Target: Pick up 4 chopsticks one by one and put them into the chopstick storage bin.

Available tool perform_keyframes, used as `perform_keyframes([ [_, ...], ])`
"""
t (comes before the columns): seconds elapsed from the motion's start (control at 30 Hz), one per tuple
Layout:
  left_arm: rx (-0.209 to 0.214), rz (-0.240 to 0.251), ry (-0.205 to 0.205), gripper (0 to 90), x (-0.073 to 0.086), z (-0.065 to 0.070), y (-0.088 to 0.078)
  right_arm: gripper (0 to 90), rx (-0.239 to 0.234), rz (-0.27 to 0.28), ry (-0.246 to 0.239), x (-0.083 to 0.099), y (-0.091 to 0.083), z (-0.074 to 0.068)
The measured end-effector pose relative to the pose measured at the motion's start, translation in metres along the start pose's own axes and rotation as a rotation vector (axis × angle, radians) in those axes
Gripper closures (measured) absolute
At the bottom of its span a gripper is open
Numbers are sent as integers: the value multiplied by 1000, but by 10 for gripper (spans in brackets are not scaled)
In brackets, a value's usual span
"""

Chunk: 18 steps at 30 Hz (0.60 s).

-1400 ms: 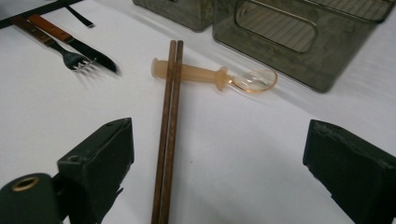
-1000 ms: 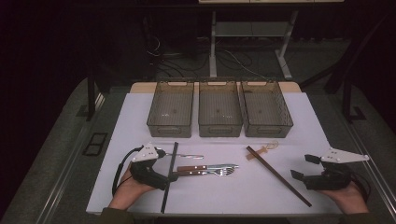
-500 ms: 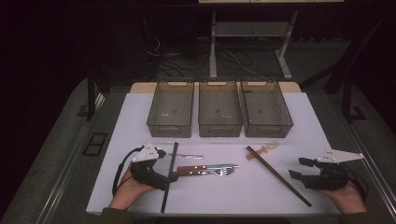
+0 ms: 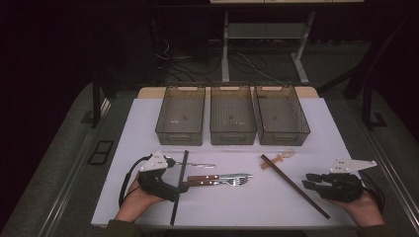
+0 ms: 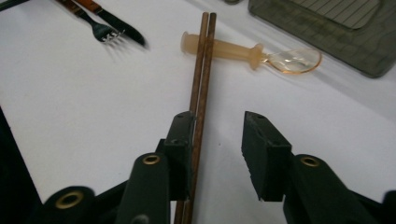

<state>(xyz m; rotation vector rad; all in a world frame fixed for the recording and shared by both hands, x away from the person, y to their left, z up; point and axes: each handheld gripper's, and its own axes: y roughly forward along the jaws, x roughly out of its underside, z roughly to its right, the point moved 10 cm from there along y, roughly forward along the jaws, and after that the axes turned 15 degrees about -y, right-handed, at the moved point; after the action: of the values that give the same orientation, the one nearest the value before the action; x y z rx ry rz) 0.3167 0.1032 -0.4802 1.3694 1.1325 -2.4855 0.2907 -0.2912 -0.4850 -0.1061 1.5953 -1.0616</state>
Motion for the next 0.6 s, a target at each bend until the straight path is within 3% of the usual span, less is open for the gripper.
perform_keyframes([
  [0.23,1,-1,-1,0,0,0,0,751,-19,-31,-9,2,6,-3],
  [0.6,3,-2,-1,0,0,0,0,791,-48,-81,-8,8,15,-8],
])
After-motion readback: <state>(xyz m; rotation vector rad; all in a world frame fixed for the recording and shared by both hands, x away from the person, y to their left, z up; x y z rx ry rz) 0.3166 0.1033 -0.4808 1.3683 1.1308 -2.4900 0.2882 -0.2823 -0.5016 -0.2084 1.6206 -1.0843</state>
